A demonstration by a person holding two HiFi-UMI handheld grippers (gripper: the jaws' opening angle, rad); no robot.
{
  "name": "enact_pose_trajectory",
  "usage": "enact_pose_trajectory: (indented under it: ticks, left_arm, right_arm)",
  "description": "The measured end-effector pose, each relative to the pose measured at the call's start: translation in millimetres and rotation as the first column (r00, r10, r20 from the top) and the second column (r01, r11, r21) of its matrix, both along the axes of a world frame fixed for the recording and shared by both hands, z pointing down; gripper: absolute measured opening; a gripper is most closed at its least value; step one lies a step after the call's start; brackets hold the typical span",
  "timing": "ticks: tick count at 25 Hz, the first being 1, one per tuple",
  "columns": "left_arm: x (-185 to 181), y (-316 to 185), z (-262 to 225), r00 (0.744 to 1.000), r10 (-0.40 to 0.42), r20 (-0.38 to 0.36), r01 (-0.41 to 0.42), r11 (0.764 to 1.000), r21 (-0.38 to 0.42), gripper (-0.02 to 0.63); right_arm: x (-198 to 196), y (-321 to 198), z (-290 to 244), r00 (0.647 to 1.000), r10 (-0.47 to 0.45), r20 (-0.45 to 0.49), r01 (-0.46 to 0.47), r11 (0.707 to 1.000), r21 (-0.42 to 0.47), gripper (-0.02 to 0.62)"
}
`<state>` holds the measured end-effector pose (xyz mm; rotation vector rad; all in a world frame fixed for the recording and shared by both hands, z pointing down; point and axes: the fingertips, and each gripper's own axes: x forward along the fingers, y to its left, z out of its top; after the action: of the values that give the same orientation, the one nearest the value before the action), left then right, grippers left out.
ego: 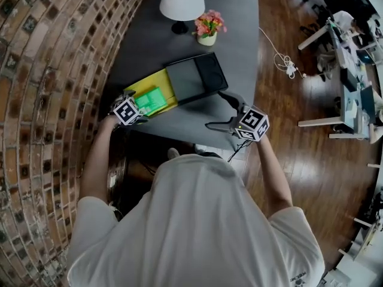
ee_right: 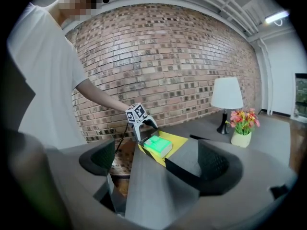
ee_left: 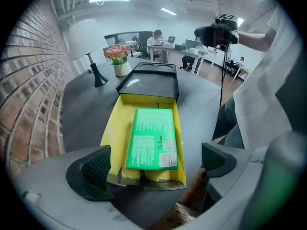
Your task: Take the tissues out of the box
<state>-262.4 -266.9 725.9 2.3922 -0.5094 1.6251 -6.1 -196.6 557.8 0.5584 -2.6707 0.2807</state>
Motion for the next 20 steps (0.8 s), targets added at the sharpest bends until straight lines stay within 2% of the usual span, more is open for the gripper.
enact_pose_trajectory:
  ticks: [8,17,18,19,20]
  left_arm:
    - [13.2,-13.0,30.1,0.994,0.074,0.081,-0.067,0.994,-0.084,0.583]
    - [24.9,-27.0,46.2,0.99,0.066,0.125,-0.049,0.99,-0.132,0.568]
    - [27.0,-25.5,46.4,0.989,0.066,0.13,-0.048,0.989,-0.138,0.556]
    - [28.2,-24.6,47.4,0.988,0.069,0.138,-0.049,0.989,-0.139,0.515]
    - [27.8,-25.6,49.7,0.986,0.071,0.153,-0.051,0.99,-0.134,0.515]
  right_arm:
    - [14.4,8.9,6.3,0.999,0.04,-0.012,-0.04,0.999,-0.016,0.538]
    - [13.4,5.7,3.1,0.998,0.056,-0.029,-0.056,0.998,0.003,0.538]
    - [13.8,5.8,3.3,0.998,0.056,-0.035,-0.056,0.998,0.005,0.538]
    - [14.4,5.7,3.5,0.998,0.057,-0.039,-0.057,0.998,0.007,0.538]
    - [15.1,5.6,3.6,0.997,0.06,-0.04,-0.059,0.998,0.007,0.538]
